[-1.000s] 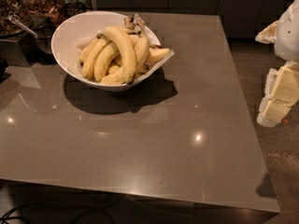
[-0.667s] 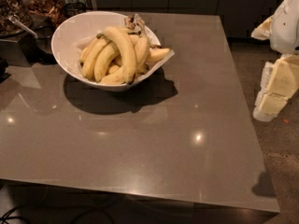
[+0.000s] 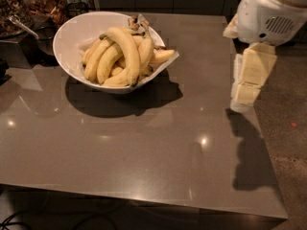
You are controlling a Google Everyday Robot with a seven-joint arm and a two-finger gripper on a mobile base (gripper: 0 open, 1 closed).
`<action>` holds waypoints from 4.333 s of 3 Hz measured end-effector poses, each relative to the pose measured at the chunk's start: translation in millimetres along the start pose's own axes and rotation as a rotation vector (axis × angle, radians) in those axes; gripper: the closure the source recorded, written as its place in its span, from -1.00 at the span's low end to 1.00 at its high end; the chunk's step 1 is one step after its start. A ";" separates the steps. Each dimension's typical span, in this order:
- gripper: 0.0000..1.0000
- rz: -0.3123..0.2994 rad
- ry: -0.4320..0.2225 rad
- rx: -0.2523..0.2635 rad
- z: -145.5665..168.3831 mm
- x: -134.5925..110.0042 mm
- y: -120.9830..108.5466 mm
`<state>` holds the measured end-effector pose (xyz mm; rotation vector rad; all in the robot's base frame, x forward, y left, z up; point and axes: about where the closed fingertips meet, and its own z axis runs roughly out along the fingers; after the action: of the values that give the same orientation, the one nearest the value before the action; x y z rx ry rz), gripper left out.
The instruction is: Pick banana from white bowl
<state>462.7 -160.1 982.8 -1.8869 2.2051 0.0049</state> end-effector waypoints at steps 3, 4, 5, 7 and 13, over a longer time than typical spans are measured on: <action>-1.00 0.007 0.012 0.186 -3.4 -76.0 13.7; -1.00 -0.075 0.051 0.207 -6.2 -112.4 34.1; -1.00 -0.081 0.038 0.233 -16.8 -117.4 37.1; -1.00 -0.078 -0.033 0.123 -0.3 -173.2 12.5; -0.78 0.251 -0.163 0.017 21.1 -217.3 -69.0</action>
Offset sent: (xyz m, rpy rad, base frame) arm -0.0075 0.0839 0.0109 0.0172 -0.2379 -0.0555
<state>563.7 43.3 1012.3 -1.5303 2.3026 0.1771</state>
